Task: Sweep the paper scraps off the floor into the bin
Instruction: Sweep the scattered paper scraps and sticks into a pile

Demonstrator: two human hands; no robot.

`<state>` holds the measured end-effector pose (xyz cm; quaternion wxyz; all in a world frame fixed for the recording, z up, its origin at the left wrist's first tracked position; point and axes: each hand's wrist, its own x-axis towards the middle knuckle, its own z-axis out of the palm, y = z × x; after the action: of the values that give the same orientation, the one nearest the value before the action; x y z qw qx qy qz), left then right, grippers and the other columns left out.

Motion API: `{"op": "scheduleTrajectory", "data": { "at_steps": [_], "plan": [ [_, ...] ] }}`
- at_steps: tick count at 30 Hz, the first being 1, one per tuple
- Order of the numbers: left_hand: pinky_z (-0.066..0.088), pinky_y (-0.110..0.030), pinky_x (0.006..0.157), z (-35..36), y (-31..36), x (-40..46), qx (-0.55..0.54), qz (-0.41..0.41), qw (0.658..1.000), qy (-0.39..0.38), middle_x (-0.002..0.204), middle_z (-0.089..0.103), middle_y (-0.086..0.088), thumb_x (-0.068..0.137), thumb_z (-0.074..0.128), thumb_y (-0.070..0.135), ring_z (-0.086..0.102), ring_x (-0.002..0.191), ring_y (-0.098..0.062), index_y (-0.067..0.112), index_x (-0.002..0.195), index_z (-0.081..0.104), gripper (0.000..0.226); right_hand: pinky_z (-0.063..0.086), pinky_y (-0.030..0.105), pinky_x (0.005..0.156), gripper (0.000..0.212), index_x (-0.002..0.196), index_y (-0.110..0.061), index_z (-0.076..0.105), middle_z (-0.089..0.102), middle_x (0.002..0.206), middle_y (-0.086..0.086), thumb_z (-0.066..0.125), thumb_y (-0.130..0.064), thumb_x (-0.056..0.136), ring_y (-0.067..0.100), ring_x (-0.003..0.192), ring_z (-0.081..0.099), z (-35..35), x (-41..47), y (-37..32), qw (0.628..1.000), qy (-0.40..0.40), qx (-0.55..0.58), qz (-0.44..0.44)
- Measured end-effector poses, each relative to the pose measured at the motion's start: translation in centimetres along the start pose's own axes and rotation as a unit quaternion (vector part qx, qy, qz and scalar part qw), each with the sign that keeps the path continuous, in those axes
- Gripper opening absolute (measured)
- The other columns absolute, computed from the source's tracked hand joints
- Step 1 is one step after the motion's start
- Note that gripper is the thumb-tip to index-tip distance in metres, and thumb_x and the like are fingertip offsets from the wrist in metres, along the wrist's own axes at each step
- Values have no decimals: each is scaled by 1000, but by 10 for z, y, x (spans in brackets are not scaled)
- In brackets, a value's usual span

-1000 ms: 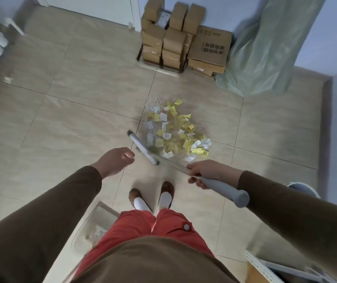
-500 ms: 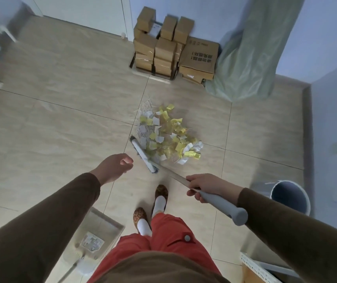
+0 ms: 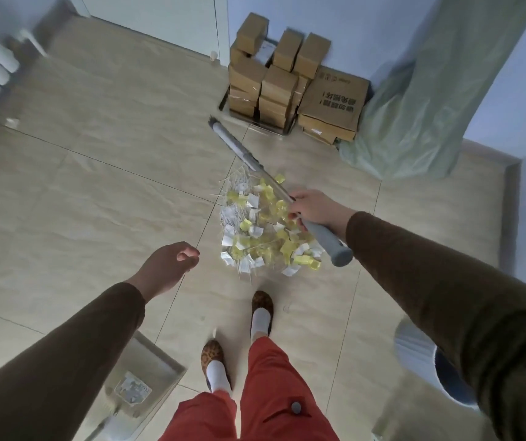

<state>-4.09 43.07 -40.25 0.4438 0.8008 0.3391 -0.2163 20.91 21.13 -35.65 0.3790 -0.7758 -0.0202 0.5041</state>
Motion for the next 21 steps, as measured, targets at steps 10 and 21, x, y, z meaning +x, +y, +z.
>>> {"op": "scheduleTrajectory", "data": {
  "at_steps": [10, 21],
  "plan": [
    [42, -20, 70, 4, 34, 75, 9, 4, 1000, 19, 96, 67, 9, 96, 59, 27, 62, 93, -9, 27, 106, 68, 13, 57, 34, 72, 39, 134, -1, 54, 63, 99, 7, 53, -6, 95, 23, 78, 63, -20, 150, -18, 966, 62, -251, 24],
    [41, -26, 77, 9, 36, 53, 49, 22, 998, -34, 102, 65, 4, 97, 58, 28, 61, 99, -17, 23, 110, 68, 17, 48, 24, 42, 60, 140, -43, 49, 65, 90, 2, 35, -11, 91, 19, 56, 58, -75, -4, 89, 909, 33, -408, 74]
  ]
}}
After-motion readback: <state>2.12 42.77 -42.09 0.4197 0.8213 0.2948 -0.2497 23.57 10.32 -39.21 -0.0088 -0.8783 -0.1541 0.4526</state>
